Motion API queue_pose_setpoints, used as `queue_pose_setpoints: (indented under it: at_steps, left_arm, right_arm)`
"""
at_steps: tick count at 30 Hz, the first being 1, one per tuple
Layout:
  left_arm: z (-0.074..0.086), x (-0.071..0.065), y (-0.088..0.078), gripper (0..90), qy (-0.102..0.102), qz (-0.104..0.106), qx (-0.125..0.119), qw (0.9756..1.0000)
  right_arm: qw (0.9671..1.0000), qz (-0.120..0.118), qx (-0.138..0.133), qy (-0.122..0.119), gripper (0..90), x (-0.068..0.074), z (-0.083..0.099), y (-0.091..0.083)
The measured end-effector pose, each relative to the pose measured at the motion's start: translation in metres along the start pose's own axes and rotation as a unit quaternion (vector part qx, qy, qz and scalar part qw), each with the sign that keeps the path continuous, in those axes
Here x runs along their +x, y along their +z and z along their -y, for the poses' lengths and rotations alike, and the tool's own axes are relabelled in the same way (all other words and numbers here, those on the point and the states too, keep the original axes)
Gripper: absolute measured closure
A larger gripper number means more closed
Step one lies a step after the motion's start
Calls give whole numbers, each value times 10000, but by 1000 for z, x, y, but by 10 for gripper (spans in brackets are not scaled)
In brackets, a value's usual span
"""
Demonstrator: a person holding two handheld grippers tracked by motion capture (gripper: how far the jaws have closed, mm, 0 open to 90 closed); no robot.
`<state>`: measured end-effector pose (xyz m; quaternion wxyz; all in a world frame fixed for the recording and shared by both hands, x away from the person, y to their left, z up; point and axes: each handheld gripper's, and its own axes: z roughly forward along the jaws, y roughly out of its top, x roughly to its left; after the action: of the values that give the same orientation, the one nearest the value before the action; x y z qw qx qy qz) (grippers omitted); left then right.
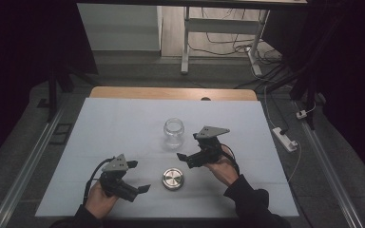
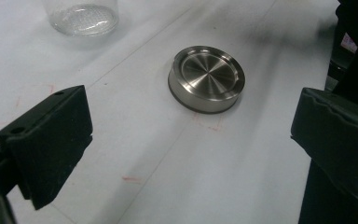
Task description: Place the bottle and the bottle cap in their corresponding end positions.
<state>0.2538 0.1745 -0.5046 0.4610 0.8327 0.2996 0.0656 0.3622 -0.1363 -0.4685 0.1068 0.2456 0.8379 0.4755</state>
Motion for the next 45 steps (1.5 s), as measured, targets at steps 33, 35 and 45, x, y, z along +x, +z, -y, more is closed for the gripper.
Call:
queue_pose_setpoints:
  at_steps: [33, 35, 45]
  left_arm:
    - [33, 6, -55, 0, -602, -678, -69, 9959]
    - [37, 6, -58, 0, -665, -688, -76, 9954]
    - [54, 9, -76, 0, -953, -854, -103, 9917]
  right_arm:
    - [9999, 128, 31, 79, 0, 15, 31, -44]
    - [9998, 140, 32, 131, 0, 15, 35, -48]
    - [9988, 413, -21, 250, 0, 12, 51, -74]
